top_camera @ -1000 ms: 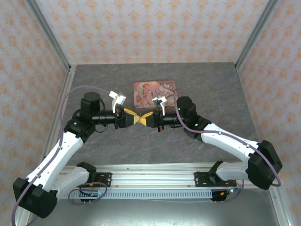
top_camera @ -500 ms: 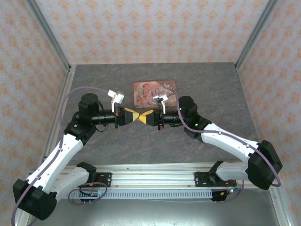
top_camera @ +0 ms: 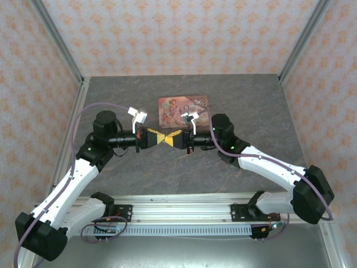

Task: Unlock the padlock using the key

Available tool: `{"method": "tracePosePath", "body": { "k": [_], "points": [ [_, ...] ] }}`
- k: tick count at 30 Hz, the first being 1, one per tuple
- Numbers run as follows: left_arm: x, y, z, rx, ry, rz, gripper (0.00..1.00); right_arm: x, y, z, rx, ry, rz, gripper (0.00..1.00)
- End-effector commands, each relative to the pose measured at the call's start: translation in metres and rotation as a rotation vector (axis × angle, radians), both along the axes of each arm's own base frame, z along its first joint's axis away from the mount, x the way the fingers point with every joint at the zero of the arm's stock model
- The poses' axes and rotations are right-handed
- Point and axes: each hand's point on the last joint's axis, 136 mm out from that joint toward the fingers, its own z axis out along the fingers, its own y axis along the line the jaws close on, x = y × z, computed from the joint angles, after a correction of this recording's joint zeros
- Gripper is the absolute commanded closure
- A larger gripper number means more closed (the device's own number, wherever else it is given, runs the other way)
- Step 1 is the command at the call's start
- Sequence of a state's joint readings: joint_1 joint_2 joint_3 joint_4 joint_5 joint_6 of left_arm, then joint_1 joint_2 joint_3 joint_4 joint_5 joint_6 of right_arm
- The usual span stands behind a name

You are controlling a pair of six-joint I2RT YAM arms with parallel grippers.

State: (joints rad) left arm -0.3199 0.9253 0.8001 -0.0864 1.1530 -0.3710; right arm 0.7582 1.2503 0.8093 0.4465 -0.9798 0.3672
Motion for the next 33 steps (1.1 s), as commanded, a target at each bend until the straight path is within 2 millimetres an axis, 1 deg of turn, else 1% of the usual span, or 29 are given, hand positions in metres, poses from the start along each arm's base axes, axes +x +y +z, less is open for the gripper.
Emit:
{"method": "tracePosePath", "body": {
  "k": [1,8,9,11,14,15,17,20,23,27,29,30,31,32,33],
  "points": [
    [-0.013,-0.006,0.003,-0.010,-0.023,-0.076,0.92,0.000,0.002,0.010,0.034,-0.029,0.017,1.00],
    [-0.019,-0.009,0.003,-0.003,-0.025,-0.111,0.91,-0.001,0.003,0.009,0.031,-0.021,0.029,1.00],
    [-0.020,-0.009,0.002,0.000,-0.023,-0.115,0.90,-0.001,0.004,0.009,0.030,-0.021,0.030,1.00],
    [-0.022,-0.010,0.001,0.010,-0.024,-0.125,0.85,-0.002,0.004,0.009,0.031,-0.018,0.035,1.00],
    [-0.025,-0.012,-0.002,0.021,-0.016,-0.141,0.84,-0.002,0.005,0.010,0.031,-0.013,0.043,1.00],
    [-0.026,-0.012,-0.002,0.021,-0.016,-0.145,0.85,-0.002,0.005,0.010,0.030,-0.011,0.045,1.00],
    [-0.026,-0.013,-0.002,0.023,-0.014,-0.146,0.92,-0.002,0.005,0.010,0.030,-0.010,0.047,1.00],
    [-0.025,-0.012,-0.003,0.031,-0.017,-0.142,1.00,-0.001,0.006,0.010,0.028,-0.007,0.042,1.00],
    [-0.024,-0.010,-0.003,0.053,-0.033,-0.128,1.00,0.001,0.005,0.008,0.015,0.000,0.025,1.00],
    [-0.022,-0.008,-0.002,0.077,-0.066,-0.110,1.00,0.008,0.001,0.002,-0.028,0.002,-0.040,0.99],
    [-0.021,-0.007,-0.003,0.095,-0.080,-0.101,1.00,0.013,-0.004,0.000,-0.051,0.003,-0.089,0.91],
    [-0.020,-0.006,-0.004,0.108,-0.080,-0.094,1.00,0.016,-0.007,0.000,-0.063,0.007,-0.116,0.84],
    [-0.019,-0.005,-0.007,0.125,-0.080,-0.091,1.00,0.021,-0.012,0.001,-0.075,0.015,-0.151,0.78],
    [-0.019,-0.004,-0.011,0.145,-0.079,-0.095,1.00,0.024,-0.017,-0.001,-0.095,0.030,-0.174,0.73],
    [-0.019,-0.003,-0.016,0.167,-0.075,-0.097,1.00,0.025,-0.024,0.003,-0.098,0.033,-0.189,0.70]
  ]
}}
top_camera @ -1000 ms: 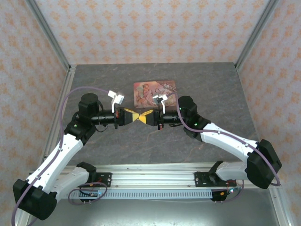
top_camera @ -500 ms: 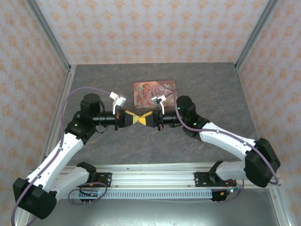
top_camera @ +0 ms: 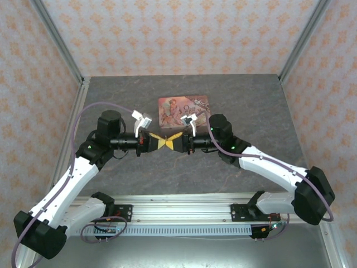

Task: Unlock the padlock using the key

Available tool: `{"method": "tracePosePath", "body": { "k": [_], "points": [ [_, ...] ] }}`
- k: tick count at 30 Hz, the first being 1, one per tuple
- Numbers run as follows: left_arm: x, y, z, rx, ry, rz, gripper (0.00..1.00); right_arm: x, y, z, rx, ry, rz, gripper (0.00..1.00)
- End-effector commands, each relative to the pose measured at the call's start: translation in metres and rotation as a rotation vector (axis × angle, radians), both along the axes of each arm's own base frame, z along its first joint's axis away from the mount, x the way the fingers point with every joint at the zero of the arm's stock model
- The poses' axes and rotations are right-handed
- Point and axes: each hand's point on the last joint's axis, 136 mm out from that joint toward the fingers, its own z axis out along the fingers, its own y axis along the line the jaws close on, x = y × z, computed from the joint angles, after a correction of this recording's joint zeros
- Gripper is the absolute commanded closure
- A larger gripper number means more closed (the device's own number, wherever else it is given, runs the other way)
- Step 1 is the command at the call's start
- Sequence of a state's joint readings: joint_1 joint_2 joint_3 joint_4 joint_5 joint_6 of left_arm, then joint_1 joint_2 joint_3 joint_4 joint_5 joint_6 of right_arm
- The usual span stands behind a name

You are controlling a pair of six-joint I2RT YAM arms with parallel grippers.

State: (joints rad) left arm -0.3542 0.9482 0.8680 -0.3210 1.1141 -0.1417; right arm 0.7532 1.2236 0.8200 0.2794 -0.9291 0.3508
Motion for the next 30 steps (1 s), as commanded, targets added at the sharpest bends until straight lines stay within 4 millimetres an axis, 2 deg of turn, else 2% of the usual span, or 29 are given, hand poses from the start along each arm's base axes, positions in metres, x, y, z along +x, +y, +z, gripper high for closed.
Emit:
{"method": "tracePosePath", "body": {
  "k": [1,4,6,10,13,15,22,30],
  "points": [
    [-0.008,0.000,-0.005,0.063,-0.021,-0.049,1.00,0.021,-0.024,0.029,-0.011,-0.044,-0.153,0.66],
    [-0.007,0.002,-0.020,0.113,0.005,-0.067,1.00,0.020,-0.041,0.035,-0.053,-0.019,-0.203,0.55],
    [-0.006,0.000,-0.023,0.124,0.015,-0.084,1.00,0.013,-0.043,0.038,-0.079,0.002,-0.177,0.51],
    [-0.002,-0.005,-0.017,0.110,0.019,-0.125,1.00,-0.001,-0.031,0.040,-0.079,0.087,-0.053,0.45],
    [-0.004,-0.009,-0.011,0.100,0.017,-0.158,1.00,-0.004,-0.022,0.035,-0.071,0.142,0.005,0.45],
    [-0.007,-0.010,-0.007,0.094,0.015,-0.185,1.00,-0.002,-0.015,0.028,-0.080,0.164,0.026,0.46],
    [-0.013,-0.013,0.002,0.069,0.010,-0.239,1.00,-0.002,-0.004,0.026,-0.070,0.156,0.074,0.55],
    [-0.014,-0.015,0.001,0.066,0.019,-0.262,1.00,-0.004,-0.002,0.024,-0.066,0.157,0.095,0.74]
  ]
}}
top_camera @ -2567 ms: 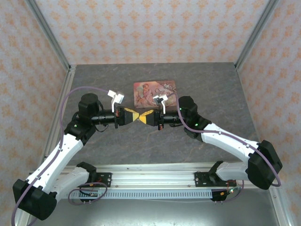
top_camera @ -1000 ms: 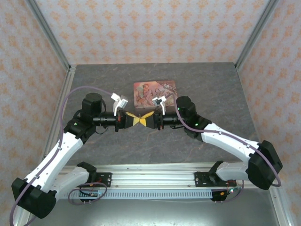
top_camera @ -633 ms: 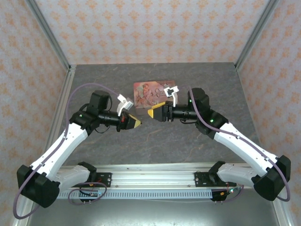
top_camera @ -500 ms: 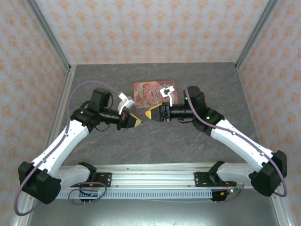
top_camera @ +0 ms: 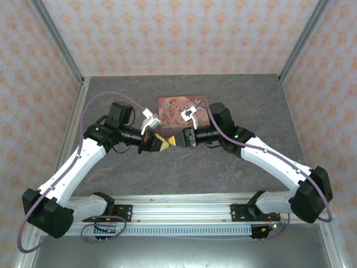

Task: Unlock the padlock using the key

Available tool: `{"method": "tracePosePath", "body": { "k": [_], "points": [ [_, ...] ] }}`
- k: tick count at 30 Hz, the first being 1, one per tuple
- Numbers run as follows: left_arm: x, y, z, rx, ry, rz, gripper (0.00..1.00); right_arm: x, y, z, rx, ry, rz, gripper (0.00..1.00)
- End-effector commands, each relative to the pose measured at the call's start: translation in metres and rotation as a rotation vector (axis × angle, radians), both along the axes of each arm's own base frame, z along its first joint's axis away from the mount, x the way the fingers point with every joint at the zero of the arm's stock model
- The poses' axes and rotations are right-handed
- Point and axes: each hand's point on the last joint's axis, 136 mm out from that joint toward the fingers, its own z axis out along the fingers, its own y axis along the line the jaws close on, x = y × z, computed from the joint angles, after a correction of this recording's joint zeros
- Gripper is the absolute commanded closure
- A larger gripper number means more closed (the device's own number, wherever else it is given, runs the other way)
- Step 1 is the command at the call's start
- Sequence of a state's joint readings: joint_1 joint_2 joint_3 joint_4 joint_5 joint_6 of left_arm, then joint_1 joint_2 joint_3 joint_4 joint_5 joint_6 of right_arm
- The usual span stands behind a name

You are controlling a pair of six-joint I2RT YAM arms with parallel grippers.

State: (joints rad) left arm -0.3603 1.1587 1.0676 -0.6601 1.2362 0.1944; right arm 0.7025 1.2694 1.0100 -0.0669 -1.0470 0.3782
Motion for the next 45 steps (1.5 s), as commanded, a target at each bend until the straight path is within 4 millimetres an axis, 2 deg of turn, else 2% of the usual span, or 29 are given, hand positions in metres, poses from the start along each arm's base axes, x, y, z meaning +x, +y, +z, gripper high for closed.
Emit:
{"method": "tracePosePath", "body": {
  "k": [1,6,9,11,13,14,15,17,18,19,23,26,28,30,36,45],
  "points": [
    [-0.008,-0.003,0.011,-0.024,-0.011,-0.051,1.00,-0.004,0.005,0.017,0.050,-0.040,0.041,0.76],
    [-0.007,-0.004,0.011,-0.023,-0.007,-0.053,1.00,-0.007,0.007,0.016,0.058,-0.029,0.069,0.85],
    [-0.005,-0.004,0.010,-0.016,-0.002,-0.046,1.00,-0.008,0.009,0.017,0.071,-0.033,0.088,1.00],
    [-0.001,-0.003,0.009,-0.001,-0.005,-0.018,1.00,-0.007,0.009,0.018,0.073,-0.046,0.079,1.00],
    [0.014,0.001,0.005,0.041,-0.010,0.083,1.00,0.001,0.006,0.016,0.052,-0.074,0.023,1.00],
    [0.023,0.004,0.003,0.054,-0.016,0.146,0.94,0.006,0.004,0.015,0.038,-0.088,-0.012,1.00],
    [0.033,0.008,0.002,0.063,-0.021,0.220,0.73,0.012,0.002,0.015,0.022,-0.108,-0.059,1.00],
    [0.049,0.016,0.006,0.041,-0.039,0.358,0.53,0.024,-0.006,0.017,0.005,-0.142,-0.156,1.00],
    [0.055,0.019,0.010,0.012,-0.040,0.416,0.44,0.031,-0.011,0.020,0.003,-0.162,-0.208,1.00],
    [0.059,0.021,0.013,-0.024,-0.037,0.464,0.42,0.037,-0.016,0.022,0.002,-0.183,-0.257,1.00],
    [0.067,0.027,0.025,-0.200,0.011,0.588,0.41,0.043,-0.026,0.031,0.015,-0.235,-0.307,1.00],
    [0.069,0.027,0.033,-0.368,0.059,0.631,0.44,0.037,-0.020,0.037,0.075,-0.220,-0.239,1.00],
    [0.063,0.023,0.040,-0.439,0.060,0.610,0.45,0.029,-0.015,0.042,0.115,-0.224,-0.184,1.00],
    [0.057,0.018,0.046,-0.467,0.044,0.582,0.46,0.029,-0.010,0.038,0.136,-0.211,-0.152,1.00],
    [0.039,0.003,0.062,-0.506,0.000,0.494,0.50,0.025,-0.006,0.047,0.187,-0.212,-0.118,1.00],
    [0.034,-0.004,0.053,-0.500,0.011,0.461,0.57,0.029,-0.009,0.047,0.190,-0.209,-0.160,1.00]
  ]
}}
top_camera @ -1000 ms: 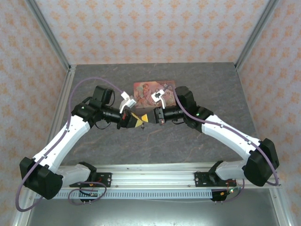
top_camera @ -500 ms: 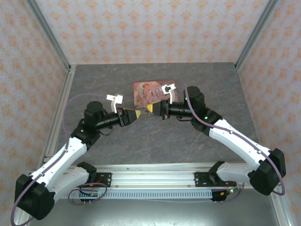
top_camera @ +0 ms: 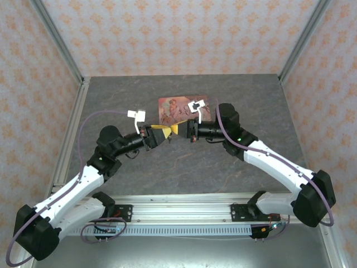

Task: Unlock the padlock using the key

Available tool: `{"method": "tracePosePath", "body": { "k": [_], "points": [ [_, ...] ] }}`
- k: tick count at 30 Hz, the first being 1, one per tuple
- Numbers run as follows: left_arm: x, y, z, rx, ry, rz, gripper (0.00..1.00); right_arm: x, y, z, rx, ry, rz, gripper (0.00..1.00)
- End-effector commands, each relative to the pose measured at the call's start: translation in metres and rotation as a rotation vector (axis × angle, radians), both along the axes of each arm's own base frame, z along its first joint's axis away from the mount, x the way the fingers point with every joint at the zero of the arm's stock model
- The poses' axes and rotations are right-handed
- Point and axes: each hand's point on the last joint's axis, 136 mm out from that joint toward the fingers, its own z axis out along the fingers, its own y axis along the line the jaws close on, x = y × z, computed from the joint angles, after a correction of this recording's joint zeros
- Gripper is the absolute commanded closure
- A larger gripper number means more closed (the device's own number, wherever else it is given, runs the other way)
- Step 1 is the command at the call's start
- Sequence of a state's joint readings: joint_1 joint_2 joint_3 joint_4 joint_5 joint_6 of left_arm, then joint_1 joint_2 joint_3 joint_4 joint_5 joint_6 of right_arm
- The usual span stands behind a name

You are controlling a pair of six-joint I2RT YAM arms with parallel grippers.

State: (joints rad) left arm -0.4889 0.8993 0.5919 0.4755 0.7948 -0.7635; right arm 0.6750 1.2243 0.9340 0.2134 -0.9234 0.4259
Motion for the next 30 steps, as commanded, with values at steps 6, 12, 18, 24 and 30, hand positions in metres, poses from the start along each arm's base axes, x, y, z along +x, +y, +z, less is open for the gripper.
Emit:
{"method": "tracePosePath", "body": {
  "k": [6,12,18,24,30],
  "points": [
    [-0.003,-0.001,-0.003,-0.006,-0.008,-0.007,0.56,-0.001,-0.004,0.022,0.075,-0.053,-0.018,1.00],
    [-0.003,0.000,-0.014,0.020,0.018,0.002,0.54,0.000,-0.004,0.022,0.076,-0.051,-0.023,1.00],
    [-0.003,-0.001,-0.013,0.019,0.020,-0.007,0.56,0.000,-0.005,0.021,0.075,-0.052,-0.030,1.00],
    [-0.004,-0.004,-0.014,0.021,0.022,-0.025,0.61,0.000,-0.005,0.020,0.075,-0.053,-0.032,1.00],
    [-0.004,-0.006,-0.014,0.024,0.022,-0.040,0.66,0.000,-0.005,0.019,0.076,-0.052,-0.029,1.00]
  ]
}}
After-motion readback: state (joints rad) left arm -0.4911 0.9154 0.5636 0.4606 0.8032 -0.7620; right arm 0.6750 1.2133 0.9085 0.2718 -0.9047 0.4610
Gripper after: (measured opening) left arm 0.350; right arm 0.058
